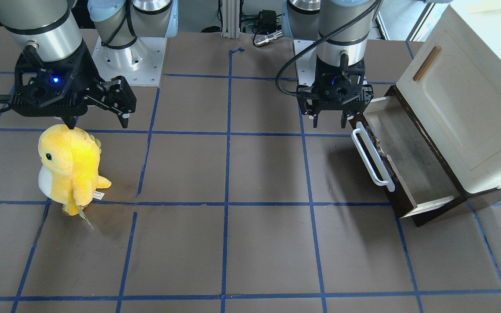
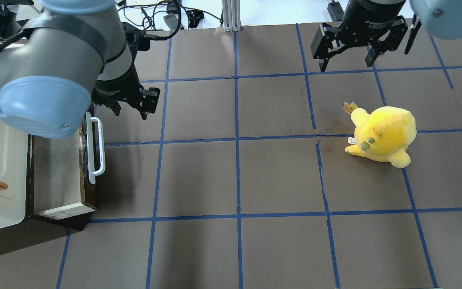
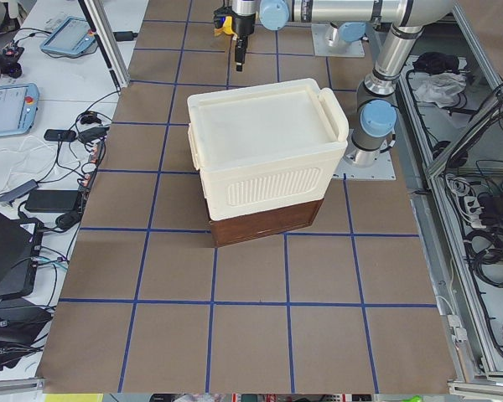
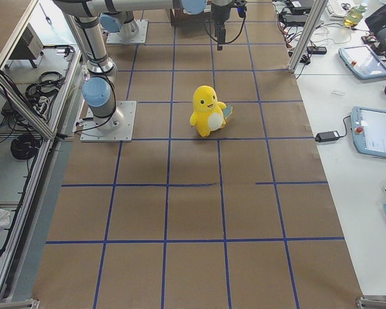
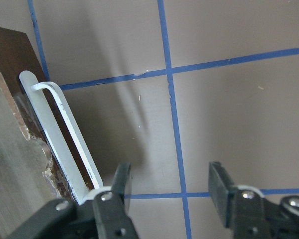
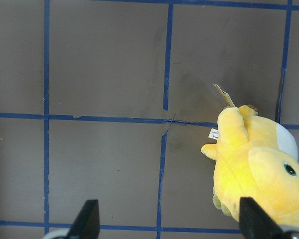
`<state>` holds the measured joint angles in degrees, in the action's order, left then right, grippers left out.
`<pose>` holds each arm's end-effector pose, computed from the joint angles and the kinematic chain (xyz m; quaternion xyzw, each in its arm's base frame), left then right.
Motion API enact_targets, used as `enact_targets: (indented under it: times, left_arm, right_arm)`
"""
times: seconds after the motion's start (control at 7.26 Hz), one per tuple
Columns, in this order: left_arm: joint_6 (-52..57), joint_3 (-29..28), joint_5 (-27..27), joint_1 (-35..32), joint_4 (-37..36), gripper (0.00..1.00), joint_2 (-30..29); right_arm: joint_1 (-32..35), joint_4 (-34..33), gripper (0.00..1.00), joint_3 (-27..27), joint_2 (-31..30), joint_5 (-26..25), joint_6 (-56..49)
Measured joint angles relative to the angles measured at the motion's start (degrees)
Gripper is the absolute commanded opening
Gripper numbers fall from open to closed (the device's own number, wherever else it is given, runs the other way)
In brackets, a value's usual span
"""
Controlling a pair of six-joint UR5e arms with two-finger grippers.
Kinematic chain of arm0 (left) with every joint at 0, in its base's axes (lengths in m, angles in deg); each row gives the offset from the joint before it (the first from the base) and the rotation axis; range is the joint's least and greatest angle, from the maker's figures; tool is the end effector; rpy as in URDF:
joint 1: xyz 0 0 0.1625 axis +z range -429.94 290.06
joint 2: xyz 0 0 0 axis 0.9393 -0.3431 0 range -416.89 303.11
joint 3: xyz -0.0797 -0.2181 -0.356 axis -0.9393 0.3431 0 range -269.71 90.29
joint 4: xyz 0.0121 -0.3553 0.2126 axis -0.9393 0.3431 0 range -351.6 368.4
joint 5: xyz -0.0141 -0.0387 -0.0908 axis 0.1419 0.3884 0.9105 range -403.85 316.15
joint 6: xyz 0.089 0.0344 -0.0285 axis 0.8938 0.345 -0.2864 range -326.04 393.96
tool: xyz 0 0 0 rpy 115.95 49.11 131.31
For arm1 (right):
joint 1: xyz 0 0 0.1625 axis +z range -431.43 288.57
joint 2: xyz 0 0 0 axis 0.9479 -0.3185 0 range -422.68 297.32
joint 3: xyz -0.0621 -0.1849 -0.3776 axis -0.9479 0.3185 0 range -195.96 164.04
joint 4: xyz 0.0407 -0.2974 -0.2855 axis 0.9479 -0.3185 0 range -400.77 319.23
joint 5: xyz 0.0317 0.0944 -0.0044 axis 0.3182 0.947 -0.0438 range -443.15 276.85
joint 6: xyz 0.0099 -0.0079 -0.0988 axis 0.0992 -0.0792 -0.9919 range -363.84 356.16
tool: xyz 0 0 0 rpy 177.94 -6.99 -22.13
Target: Pull drawer sideways
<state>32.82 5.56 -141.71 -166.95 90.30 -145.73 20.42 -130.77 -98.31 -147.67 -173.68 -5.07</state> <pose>-0.1785 -0.4706 0.4679 0.0487 0.9959 -0.0394 0.0658 0.1495 -0.5285 0.5091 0.0268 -0.9994 0.0231 0.0044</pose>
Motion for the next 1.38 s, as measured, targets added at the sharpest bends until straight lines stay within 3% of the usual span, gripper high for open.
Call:
enact_targets:
  times: [0.14,0.28,0.41,1.38]
  left_arm:
    - [0.52,-2.89,3.33,2.44,3.33,0.63,1.02]
    - [1.32,-5.75,4.97,4.43,6.39,0.89,1.24]
    - [2.01,-7.27,5.81,5.70,7.78,1.00,0.93]
    - [3.27,-8.04,6.52,6.96,6.23,1.00,0.29]
  right_arm:
    - [0.00,0.00,1.00,0.00,0.00,0.00,0.00]
    - [0.00,0.00,1.00,0.00,0.00,0.00,0.00]
    - [0.00,0.00,1.00,0.00,0.01,0.00,0.00]
    - [0.00,0.00,1.00,0.00,0.00,0.00,0.00]
